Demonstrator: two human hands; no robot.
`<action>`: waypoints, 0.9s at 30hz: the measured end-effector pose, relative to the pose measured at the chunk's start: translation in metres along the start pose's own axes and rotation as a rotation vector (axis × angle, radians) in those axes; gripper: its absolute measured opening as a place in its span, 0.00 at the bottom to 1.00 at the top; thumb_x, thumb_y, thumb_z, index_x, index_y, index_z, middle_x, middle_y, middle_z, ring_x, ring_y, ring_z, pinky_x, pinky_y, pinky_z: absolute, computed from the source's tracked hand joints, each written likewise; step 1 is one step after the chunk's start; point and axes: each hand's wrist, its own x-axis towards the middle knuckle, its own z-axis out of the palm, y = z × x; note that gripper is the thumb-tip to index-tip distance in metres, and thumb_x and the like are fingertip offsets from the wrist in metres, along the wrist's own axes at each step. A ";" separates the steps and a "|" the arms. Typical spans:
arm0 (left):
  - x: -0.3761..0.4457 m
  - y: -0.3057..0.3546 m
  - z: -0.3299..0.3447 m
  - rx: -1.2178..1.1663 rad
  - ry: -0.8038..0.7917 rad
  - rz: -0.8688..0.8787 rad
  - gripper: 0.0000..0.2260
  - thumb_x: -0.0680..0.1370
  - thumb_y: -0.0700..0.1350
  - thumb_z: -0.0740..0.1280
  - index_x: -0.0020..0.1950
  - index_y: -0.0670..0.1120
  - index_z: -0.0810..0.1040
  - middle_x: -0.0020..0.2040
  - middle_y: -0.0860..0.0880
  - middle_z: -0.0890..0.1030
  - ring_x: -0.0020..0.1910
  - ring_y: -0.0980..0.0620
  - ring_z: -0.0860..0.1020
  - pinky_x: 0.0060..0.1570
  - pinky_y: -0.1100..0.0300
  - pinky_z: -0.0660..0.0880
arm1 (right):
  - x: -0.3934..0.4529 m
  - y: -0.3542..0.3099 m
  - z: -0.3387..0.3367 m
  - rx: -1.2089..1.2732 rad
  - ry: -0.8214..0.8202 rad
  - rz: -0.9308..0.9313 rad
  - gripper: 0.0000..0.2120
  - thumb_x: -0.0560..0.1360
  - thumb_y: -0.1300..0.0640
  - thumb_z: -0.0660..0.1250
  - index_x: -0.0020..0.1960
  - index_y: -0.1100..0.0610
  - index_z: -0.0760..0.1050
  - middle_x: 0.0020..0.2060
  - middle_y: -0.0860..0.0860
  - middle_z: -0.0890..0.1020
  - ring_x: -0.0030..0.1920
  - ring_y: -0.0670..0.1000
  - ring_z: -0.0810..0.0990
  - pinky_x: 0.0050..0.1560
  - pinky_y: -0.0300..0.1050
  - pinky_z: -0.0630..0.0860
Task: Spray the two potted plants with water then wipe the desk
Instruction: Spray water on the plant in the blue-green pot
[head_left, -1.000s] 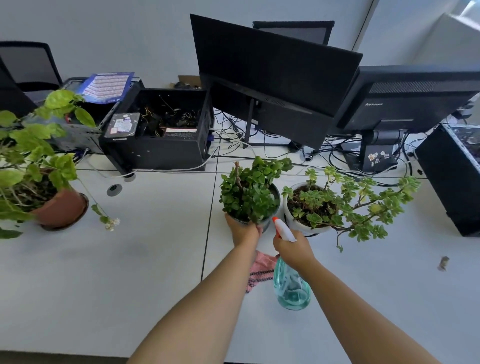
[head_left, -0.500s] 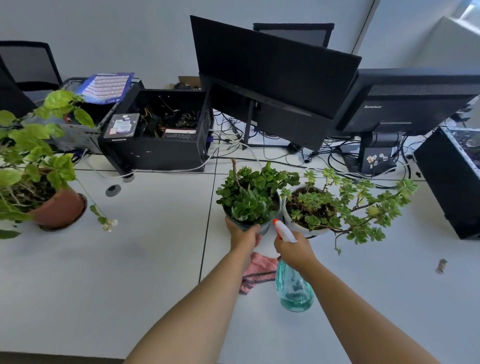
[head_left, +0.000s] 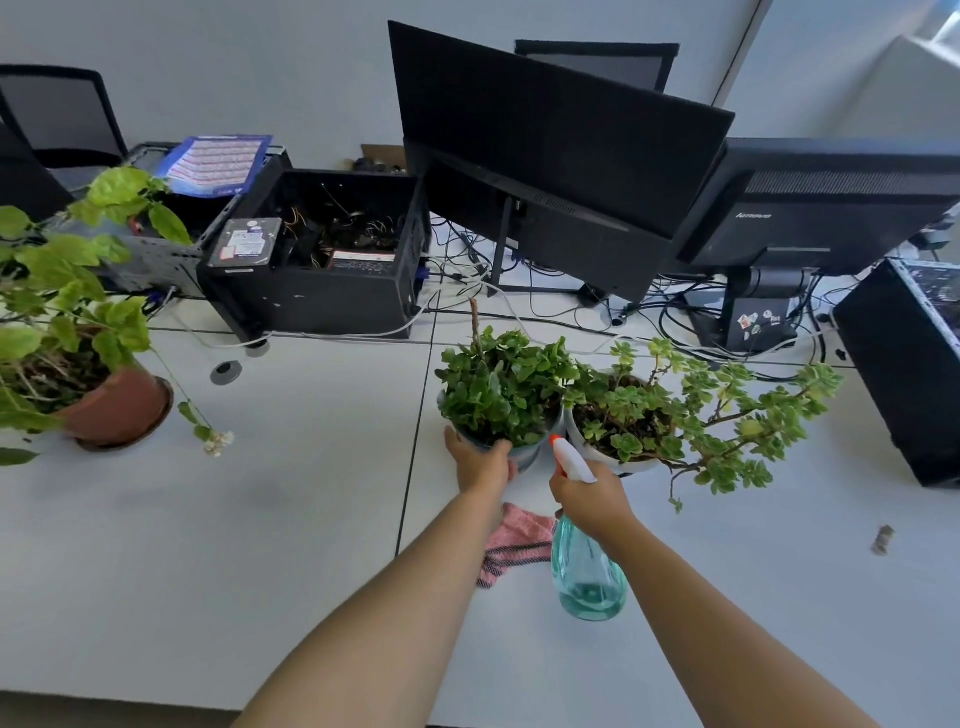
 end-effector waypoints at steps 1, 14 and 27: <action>-0.003 -0.002 0.005 -0.061 -0.013 -0.004 0.37 0.77 0.33 0.62 0.76 0.63 0.53 0.59 0.40 0.80 0.31 0.51 0.79 0.41 0.56 0.81 | 0.000 -0.002 0.000 0.002 -0.004 -0.001 0.14 0.74 0.55 0.62 0.51 0.65 0.78 0.35 0.56 0.78 0.46 0.65 0.84 0.49 0.61 0.81; 0.006 -0.009 0.002 0.097 -0.017 0.051 0.38 0.76 0.38 0.65 0.77 0.61 0.49 0.65 0.39 0.77 0.45 0.42 0.85 0.45 0.49 0.83 | 0.003 0.000 -0.005 0.049 0.021 0.003 0.09 0.75 0.57 0.64 0.48 0.62 0.78 0.36 0.56 0.79 0.39 0.59 0.82 0.50 0.65 0.81; 0.012 -0.003 0.002 0.200 0.043 0.109 0.35 0.75 0.45 0.69 0.76 0.57 0.54 0.69 0.43 0.75 0.61 0.37 0.78 0.60 0.40 0.76 | -0.003 -0.004 -0.006 0.006 -0.011 -0.009 0.11 0.74 0.57 0.63 0.47 0.64 0.79 0.34 0.55 0.79 0.45 0.65 0.84 0.48 0.60 0.83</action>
